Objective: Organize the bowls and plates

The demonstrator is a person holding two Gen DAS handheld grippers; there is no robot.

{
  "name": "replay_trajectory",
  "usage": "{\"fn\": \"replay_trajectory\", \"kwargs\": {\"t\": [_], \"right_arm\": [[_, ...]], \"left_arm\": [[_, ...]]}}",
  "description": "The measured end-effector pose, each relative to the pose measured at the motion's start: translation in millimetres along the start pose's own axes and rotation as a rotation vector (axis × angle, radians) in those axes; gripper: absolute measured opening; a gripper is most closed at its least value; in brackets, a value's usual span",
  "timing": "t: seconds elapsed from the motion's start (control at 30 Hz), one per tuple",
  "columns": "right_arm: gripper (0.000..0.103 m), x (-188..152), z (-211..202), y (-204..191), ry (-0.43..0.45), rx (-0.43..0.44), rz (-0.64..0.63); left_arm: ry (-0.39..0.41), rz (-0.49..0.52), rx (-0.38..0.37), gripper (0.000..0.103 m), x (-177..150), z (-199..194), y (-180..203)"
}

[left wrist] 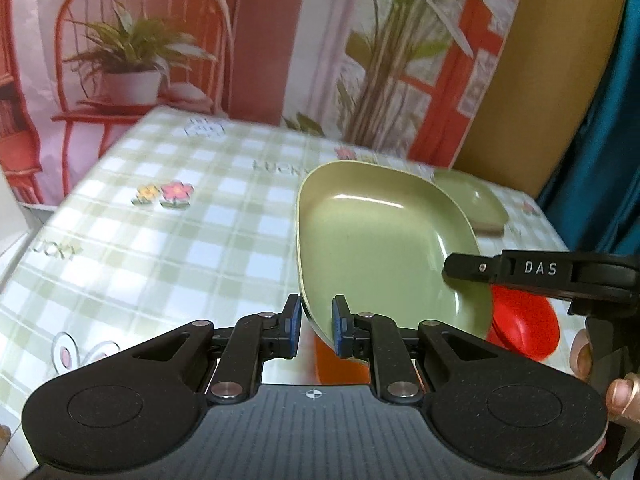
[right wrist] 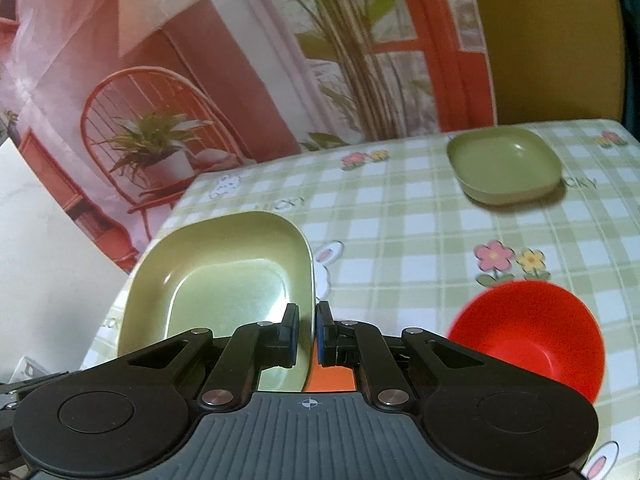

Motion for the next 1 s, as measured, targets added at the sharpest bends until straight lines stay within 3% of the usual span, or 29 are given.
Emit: {"fn": "replay_trajectory", "kwargs": {"t": [0.4,1.0], "right_arm": [[0.009,-25,-5,26,-0.019,-0.040,0.001],[0.012,-43,3,32,-0.052,-0.079,-0.029]], "left_arm": [[-0.106,0.023,-0.022,0.017,-35,24,13],[-0.139,0.018,-0.027,0.017,-48,31,13]]}}
Point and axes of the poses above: each gripper's, at about its wrist camera, not at the fingertips, and z roughly the way its jaws point, y to its right, x to its top, the point moved 8 cm from there along z, roughly the way its jaws point, and after that the axes turned 3 degrees about x, right-handed, at the moved point
